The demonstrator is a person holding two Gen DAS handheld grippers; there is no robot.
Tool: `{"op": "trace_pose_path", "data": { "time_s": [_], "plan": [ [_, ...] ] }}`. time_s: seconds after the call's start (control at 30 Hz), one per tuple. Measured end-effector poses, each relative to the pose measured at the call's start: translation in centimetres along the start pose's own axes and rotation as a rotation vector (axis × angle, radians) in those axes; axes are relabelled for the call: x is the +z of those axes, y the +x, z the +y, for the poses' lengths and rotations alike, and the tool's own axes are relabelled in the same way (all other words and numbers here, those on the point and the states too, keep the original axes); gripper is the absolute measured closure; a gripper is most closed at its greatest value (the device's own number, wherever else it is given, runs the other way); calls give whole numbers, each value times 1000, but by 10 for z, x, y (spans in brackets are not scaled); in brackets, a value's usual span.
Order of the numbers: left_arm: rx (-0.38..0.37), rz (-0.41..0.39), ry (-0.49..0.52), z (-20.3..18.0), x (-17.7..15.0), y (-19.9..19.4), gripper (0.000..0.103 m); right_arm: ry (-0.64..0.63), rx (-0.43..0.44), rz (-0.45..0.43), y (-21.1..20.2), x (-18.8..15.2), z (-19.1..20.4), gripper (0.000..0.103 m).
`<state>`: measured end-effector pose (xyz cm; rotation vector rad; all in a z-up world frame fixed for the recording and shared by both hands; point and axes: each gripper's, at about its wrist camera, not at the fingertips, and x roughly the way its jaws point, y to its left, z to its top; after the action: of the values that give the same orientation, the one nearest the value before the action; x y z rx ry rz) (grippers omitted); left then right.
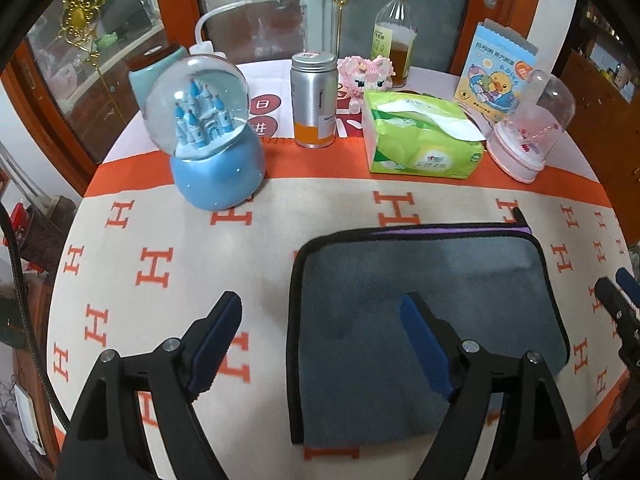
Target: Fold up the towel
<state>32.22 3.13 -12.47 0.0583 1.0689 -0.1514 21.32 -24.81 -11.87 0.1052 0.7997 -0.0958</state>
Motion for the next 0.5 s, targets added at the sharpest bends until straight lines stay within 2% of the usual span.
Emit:
{"op": "trace_pose_path", "data": {
  "time_s": [0.27,0.5],
  "plan": [
    [-4,13,-29,-6,-46,-35,14,34,33,26,-34,-30,-3,2],
    [-52,26,-61,-18,-92,-63,6,32,76,68,-65,-67,-4,0]
  ]
}}
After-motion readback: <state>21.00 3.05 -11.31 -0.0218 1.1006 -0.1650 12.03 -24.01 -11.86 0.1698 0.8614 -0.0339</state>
